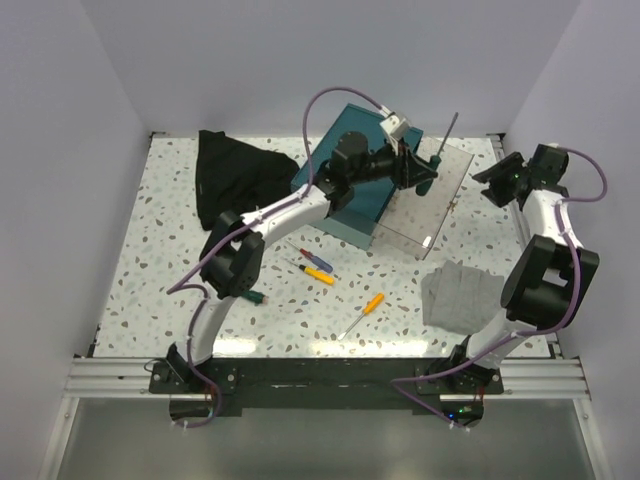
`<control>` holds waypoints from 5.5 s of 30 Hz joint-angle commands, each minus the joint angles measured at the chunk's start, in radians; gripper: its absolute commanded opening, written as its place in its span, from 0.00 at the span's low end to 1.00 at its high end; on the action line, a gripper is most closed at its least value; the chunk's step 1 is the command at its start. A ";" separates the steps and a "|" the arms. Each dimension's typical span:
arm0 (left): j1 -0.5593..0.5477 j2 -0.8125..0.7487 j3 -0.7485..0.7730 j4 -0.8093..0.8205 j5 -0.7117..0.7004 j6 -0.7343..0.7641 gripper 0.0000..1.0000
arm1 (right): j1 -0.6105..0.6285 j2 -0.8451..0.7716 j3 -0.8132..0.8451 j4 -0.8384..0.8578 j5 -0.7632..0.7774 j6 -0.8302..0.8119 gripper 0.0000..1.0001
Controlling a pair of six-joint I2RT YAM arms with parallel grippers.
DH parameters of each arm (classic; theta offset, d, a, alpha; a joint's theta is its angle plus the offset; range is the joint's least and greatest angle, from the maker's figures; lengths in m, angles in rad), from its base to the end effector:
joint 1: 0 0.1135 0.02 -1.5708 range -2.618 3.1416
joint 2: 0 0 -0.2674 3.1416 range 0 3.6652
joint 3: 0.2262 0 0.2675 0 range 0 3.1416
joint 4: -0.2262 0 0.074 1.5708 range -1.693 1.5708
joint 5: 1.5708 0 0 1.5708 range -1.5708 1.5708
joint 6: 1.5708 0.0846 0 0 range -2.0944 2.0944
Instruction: Sort the tools into containers
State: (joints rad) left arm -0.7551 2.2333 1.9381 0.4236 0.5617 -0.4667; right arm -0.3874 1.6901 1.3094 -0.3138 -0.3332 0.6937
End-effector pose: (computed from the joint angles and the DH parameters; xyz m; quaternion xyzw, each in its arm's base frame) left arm 0.4029 -0.4411 0.3245 0.2972 0.5979 -0.5638 0.4861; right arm 0.4127 -0.1385 0.2393 0.3992 0.8019 0.2122 0.3906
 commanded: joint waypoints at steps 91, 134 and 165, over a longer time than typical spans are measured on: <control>1.010 -1.078 -0.820 -0.293 0.195 0.065 0.65 | 0.684 -0.509 0.007 -0.194 0.396 -0.577 0.00; 1.014 -1.207 -0.939 -0.377 0.122 0.118 0.64 | 1.190 -0.135 -0.128 -0.054 0.075 -0.984 0.60; 1.080 -1.293 -0.982 -0.401 0.122 0.094 0.64 | 1.214 0.247 -0.045 -0.027 0.125 -1.111 0.54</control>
State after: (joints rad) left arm 0.3107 0.9714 0.9672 -0.0025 0.6735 -0.3496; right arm 0.8249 1.9411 1.2747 -0.3706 -0.2253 -0.3828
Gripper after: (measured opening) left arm 0.638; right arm 0.551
